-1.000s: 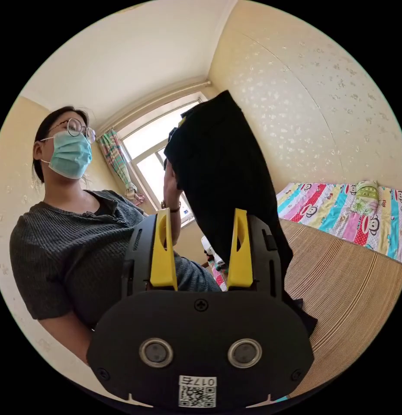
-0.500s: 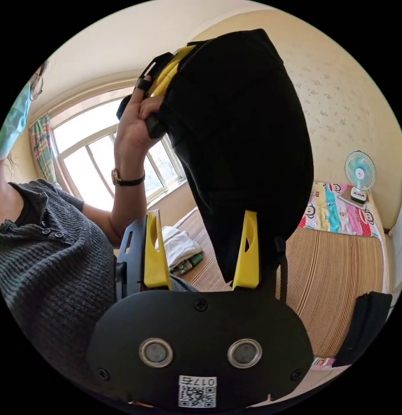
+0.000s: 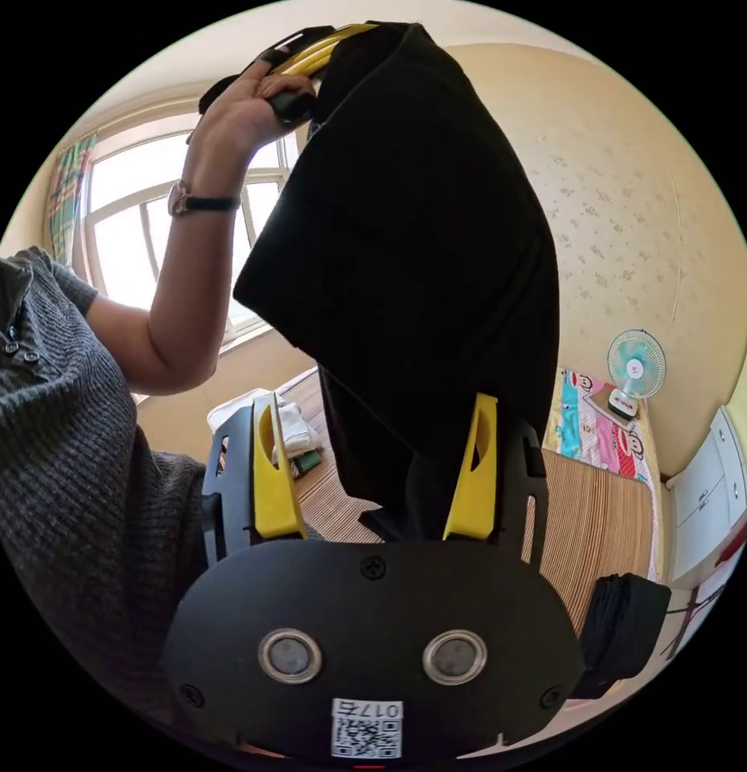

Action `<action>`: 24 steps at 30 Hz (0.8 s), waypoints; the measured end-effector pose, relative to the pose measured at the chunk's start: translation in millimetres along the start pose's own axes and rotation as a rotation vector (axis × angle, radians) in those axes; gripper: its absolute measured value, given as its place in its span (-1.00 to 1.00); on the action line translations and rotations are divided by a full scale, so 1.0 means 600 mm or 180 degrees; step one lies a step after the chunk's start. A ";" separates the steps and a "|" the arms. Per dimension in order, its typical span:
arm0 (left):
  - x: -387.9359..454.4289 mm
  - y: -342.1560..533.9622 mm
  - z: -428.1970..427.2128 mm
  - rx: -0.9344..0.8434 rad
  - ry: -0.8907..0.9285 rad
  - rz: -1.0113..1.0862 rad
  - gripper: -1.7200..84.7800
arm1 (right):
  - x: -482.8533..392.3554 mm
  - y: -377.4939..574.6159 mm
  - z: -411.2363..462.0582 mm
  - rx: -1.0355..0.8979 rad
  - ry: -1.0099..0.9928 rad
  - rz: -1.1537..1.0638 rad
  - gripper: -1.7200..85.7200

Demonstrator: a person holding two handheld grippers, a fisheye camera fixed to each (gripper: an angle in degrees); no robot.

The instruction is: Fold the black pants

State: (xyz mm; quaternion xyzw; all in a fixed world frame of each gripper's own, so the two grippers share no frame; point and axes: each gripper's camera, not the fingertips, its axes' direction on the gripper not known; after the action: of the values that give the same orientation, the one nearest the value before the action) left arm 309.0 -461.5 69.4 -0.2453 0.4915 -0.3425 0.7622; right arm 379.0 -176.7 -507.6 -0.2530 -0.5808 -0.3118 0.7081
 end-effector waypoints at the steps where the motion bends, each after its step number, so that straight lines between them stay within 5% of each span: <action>1: 0.009 -0.010 -0.007 0.0037 0.0027 0.0019 -0.95 | -0.003 0.002 -0.004 0.0014 0.0016 -0.0013 -0.29; 7: 0.066 -0.063 -0.052 0.0084 -0.0028 0.0283 -0.95 | -0.011 -0.016 -0.103 0.0752 0.0379 -0.0225 -0.65; 12: 0.088 -0.103 -0.121 0.0321 -0.0289 0.0494 -0.94 | 0.036 -0.097 -0.235 0.1123 0.1330 -0.0404 -0.85; 18: 0.097 -0.125 -0.252 0.0787 -0.0206 0.0441 -0.93 | 0.139 -0.207 -0.391 0.1519 -0.0570 -0.0703 -0.90; 24: 0.149 -0.149 -0.326 0.1053 -0.0558 0.0820 -0.93 | 0.181 -0.343 -0.452 0.0973 -0.1184 -0.0925 -0.92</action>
State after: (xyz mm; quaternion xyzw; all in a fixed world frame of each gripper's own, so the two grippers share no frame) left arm 129.8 -594.5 3.8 -0.0810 0.3878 -0.2956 0.8693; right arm 422.3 -527.5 -455.4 -0.1102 -0.7712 -0.2671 0.5672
